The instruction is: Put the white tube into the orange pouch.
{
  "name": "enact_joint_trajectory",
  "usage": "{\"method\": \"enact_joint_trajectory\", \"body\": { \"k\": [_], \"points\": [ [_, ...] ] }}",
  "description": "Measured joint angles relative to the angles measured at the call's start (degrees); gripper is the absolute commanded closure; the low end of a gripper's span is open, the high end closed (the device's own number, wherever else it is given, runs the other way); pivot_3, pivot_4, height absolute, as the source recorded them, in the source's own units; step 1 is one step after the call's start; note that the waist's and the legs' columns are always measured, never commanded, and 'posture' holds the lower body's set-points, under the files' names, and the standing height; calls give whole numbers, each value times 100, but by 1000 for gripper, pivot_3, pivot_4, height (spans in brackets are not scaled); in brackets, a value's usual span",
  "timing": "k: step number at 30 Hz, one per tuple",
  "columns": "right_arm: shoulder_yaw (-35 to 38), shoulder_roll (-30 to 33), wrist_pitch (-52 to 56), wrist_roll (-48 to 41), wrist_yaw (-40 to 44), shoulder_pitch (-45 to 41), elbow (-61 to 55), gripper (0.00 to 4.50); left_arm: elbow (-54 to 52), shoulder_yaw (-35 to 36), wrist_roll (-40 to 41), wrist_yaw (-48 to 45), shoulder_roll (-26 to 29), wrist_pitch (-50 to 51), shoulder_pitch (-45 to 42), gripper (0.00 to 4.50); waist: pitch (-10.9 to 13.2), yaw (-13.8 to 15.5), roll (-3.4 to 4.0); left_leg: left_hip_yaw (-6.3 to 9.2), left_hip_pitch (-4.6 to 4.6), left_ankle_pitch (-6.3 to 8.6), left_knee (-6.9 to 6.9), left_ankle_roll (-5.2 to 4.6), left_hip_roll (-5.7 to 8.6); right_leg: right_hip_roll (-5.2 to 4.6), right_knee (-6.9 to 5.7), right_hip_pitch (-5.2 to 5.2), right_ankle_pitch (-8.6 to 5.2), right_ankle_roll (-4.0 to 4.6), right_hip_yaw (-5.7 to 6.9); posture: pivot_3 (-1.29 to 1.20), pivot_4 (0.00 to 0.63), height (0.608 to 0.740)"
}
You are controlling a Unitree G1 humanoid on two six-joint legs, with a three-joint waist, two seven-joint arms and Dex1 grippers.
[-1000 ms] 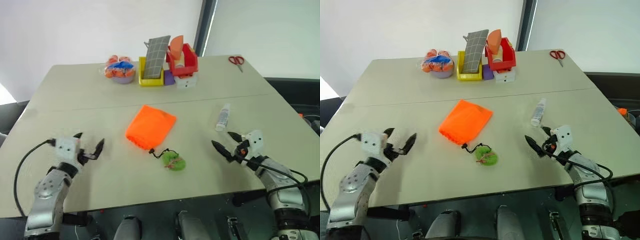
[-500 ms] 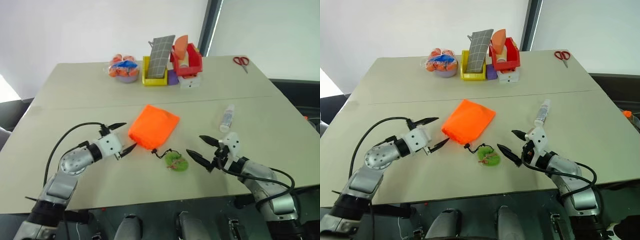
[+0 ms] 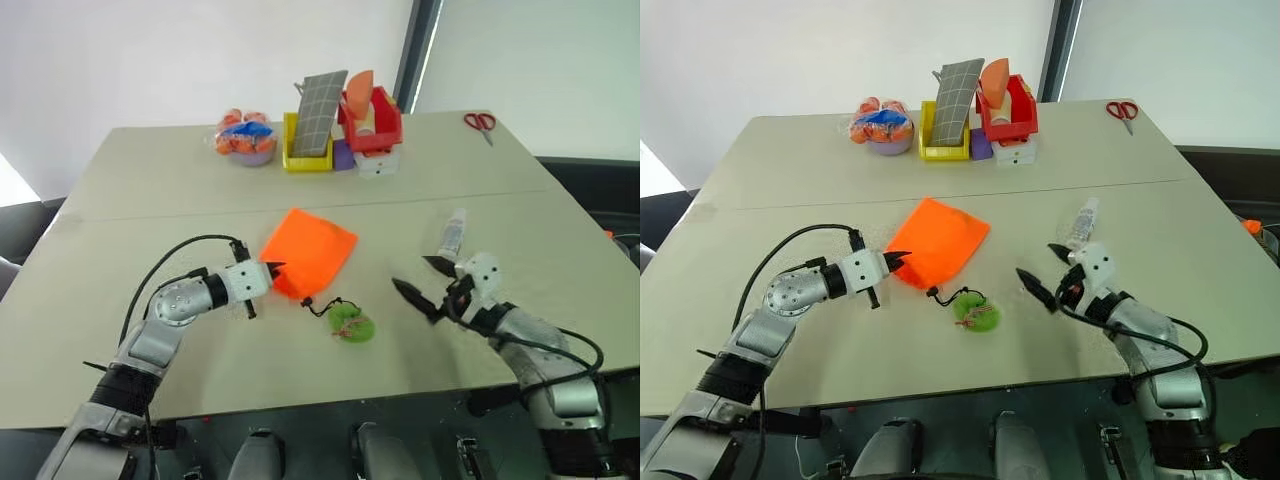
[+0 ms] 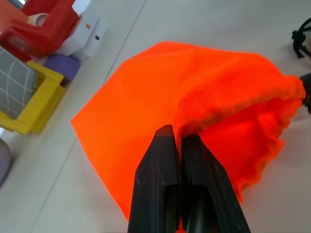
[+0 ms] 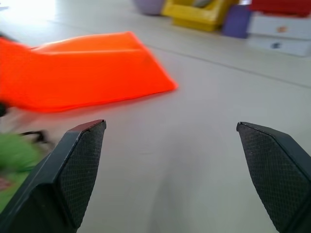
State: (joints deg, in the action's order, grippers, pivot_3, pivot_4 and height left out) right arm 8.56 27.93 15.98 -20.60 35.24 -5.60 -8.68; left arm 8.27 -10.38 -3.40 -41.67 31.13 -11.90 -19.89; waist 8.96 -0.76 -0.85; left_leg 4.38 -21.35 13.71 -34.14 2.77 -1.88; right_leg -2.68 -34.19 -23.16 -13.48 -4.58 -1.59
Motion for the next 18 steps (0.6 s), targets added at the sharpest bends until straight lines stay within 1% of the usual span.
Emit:
{"method": "enact_joint_trajectory", "body": {
  "k": [6,8,12,15,18],
  "points": [
    [291,-131,-57,438,-957,-341,569,0,-891,198,798,-78,-285,1393,111,4482,0,-2,0,1,1,0,0,0,0,0,-3,0,0,0,0,0,150,740],
    [366,-245,-58,577,-1322,-463,784,0,-1215,271,1045,-55,-356,1925,110,4482,-1,-5,2,1,1,-1,1,-1,0,1,-3,1,0,0,0,0,150,740],
    [487,-593,21,659,-1928,-744,1087,0,-1861,318,1474,217,-731,3053,105,4482,-1,-18,2,2,2,-1,0,-2,0,3,-7,1,1,-1,-1,0,150,740],
    [428,-817,67,752,-2213,-925,1269,0,-2328,212,1583,426,-944,3639,85,4482,-1,-22,3,3,4,-1,0,-2,0,5,-8,2,1,-1,-1,0,150,740],
    [335,-1043,90,926,-2528,-1072,1592,0,-2561,85,1607,571,-1070,3956,85,4482,-2,-25,4,4,5,-1,0,-2,0,5,-8,3,2,1,-2,0,150,740]
  ]
}}
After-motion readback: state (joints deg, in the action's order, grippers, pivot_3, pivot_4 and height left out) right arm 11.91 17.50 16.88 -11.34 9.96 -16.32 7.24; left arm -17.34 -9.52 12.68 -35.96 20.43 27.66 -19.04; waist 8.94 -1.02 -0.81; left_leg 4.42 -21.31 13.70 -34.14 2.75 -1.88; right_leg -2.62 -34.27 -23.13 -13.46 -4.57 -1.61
